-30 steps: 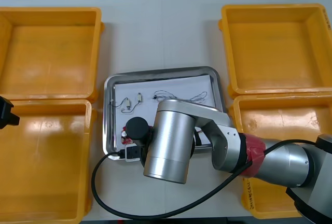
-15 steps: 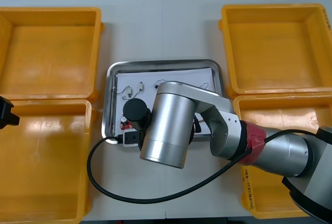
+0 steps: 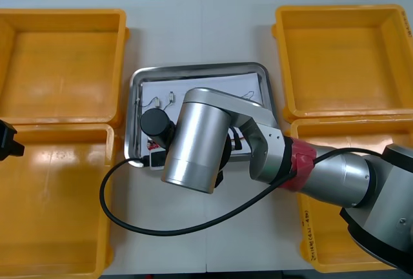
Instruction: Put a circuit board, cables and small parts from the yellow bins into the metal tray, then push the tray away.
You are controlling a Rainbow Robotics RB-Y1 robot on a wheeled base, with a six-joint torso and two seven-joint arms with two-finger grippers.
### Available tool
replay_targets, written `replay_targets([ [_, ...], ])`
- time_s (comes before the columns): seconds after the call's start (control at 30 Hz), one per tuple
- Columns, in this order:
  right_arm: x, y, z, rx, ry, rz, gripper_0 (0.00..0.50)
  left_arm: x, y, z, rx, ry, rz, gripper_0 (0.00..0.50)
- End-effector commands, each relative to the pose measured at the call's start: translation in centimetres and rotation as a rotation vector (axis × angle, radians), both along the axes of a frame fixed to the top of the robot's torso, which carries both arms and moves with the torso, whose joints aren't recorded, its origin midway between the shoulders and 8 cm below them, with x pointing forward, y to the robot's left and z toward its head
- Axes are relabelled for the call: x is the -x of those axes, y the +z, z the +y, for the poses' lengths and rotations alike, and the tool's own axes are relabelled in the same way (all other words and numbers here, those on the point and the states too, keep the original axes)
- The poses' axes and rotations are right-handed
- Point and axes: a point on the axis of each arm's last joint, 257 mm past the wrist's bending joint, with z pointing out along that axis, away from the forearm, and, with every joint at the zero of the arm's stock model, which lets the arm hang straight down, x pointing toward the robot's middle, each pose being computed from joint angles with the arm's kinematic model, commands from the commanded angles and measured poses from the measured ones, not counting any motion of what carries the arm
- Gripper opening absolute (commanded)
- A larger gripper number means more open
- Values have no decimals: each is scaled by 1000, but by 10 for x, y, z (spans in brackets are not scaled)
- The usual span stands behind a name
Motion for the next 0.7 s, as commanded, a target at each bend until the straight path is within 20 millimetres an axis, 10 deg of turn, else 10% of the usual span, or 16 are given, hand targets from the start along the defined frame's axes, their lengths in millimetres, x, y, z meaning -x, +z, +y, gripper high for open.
replay_targets([
  [0.03,-19,28,23,-27,46,-60,0,4,16,17,-81,-69,-22,500],
  [0.7,-71,45,17,-29,4,-103,0,4,16,17,-81,-69,-22,500],
])
